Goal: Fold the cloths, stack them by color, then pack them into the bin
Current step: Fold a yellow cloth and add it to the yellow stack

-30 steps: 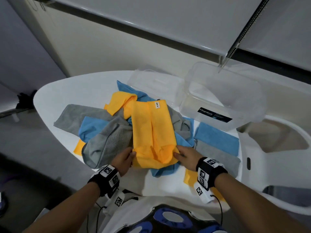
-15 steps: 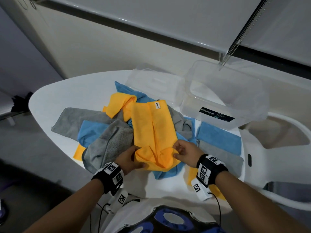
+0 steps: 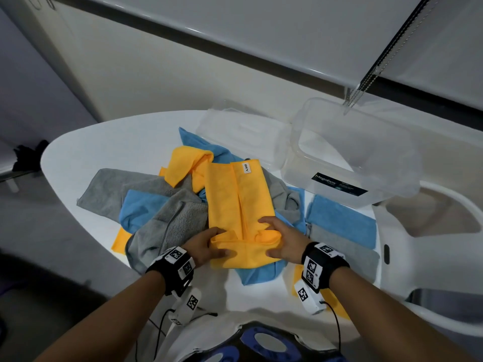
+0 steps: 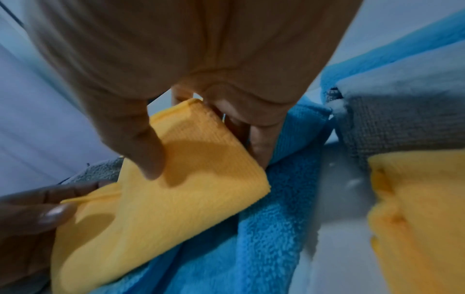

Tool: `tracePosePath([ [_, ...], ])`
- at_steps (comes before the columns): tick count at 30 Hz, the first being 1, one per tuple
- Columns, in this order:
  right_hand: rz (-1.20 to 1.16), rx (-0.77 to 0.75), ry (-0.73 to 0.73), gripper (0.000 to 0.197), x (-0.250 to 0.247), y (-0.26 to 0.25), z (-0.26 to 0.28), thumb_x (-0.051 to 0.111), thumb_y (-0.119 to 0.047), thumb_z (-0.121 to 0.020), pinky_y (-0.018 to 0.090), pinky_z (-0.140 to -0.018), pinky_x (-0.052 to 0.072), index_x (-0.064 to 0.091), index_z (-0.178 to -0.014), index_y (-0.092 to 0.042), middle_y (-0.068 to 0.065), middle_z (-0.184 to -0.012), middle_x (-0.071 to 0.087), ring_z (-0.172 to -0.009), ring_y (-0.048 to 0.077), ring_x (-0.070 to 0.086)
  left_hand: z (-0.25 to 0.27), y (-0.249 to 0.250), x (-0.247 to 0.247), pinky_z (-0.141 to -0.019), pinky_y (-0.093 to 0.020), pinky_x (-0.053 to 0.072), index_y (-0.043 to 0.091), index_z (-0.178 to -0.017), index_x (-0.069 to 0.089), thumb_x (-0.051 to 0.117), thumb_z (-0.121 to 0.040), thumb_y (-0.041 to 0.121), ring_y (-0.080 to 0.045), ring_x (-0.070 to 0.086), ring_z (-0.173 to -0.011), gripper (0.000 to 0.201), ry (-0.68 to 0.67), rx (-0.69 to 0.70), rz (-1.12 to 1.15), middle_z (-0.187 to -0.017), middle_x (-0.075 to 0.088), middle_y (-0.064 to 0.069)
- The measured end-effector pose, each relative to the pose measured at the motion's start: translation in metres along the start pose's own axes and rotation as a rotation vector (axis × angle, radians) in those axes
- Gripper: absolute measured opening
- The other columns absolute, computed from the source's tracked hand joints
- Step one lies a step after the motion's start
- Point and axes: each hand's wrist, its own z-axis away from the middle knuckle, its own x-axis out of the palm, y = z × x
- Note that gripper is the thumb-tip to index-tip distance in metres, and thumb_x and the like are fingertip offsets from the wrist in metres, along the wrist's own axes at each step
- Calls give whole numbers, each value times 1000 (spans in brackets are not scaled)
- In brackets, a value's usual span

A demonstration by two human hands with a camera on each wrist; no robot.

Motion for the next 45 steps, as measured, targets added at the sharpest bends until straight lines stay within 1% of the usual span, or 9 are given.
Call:
tracePosePath([
  [4, 58, -73, 31, 27, 0, -1, -7, 72, -28, -87, 13, -82, 40, 65, -113, -23, -10, -108, 63, -99, 6, 57, -2, -7, -4, -83, -30, 49, 32, -100, 66, 59, -55, 87, -8, 62, -87, 72, 20, -10, -59, -85, 64, 15],
  [8, 96, -85, 71, 28, -2, -1, -13, 61, -36, -95, 0, -73, 34, 70, -110, -14, -12, -100, 64, -89, 0, 56, 1, 15, 0, -72, -30, 44, 28, -72, 61, 50, -73, 74, -9, 58, -72, 48, 39, 19, -48, -71, 59, 8],
  [14, 48, -89, 93, 20, -6, -2, -23, 56, -31, -98, 4, -78, 37, 69, -108, -20, -11, -101, 66, -93, 1, 58, -21, 0, -13, -100, -49, 46, 18, -106, 71, 81, -50, 63, -27, 62, -107, 72, 59, -145, 218, -113, 68, -7],
  [21, 30, -31, 92, 22, -2, 1, -26, 49, -36, -101, 16, -67, 39, 64, -102, -20, 12, -90, 65, -83, 22, 58, -12, 18, -7, -71, -24, 49, 20, -99, 65, 73, -81, 18, 0, 63, -77, 20, -30, -89, 222, -76, 68, 16],
  [24, 15, -31, 104, 21, -1, 0, -29, 52, -35, -99, 20, -72, 42, 66, -101, -20, 7, -93, 67, -87, 19, 59, -15, 12, -7, -73, -27, 42, 20, -80, 59, 67, -76, 58, -6, 55, -72, 39, 12, -72, 152, -69, 57, 11],
  [29, 18, 13, 173, 21, 0, -1, -33, 65, -31, -92, 2, -71, 35, 66, -108, -19, -8, -100, 62, -93, 6, 54, -20, 4, -7, -81, -35, 45, 26, -86, 58, 48, -60, 77, -21, 58, -90, 57, 125, -136, -33, -88, 61, 1],
  [33, 31, 2, 60, 31, -6, -4, -29, 72, -15, -82, 8, -68, 38, 62, -107, -30, -5, -101, 64, -93, 13, 58, -18, 13, -12, -102, -39, 40, 29, -134, 47, 66, -56, 43, -27, 46, -125, 82, 8, -170, -76, -139, 49, -6],
  [37, 31, -59, 50, 39, -8, -10, -29, 70, -10, -81, 9, -78, 42, 61, -110, -34, -9, -108, 63, -101, 6, 57, -12, 23, -11, -96, -32, 43, 53, -116, 46, 78, -63, 34, -18, 49, -118, 65, 38, -64, -91, -127, 50, 7],
  [45, 171, -95, 45, 34, -7, -15, -38, 77, -17, -77, 26, -85, 46, 55, -99, -30, -11, -109, 60, -102, 9, 56, -18, 36, 1, -99, -33, 42, 33, -131, 48, 65, -86, 44, -23, 49, -117, 49, 82, 86, -631, -134, 43, 0],
])
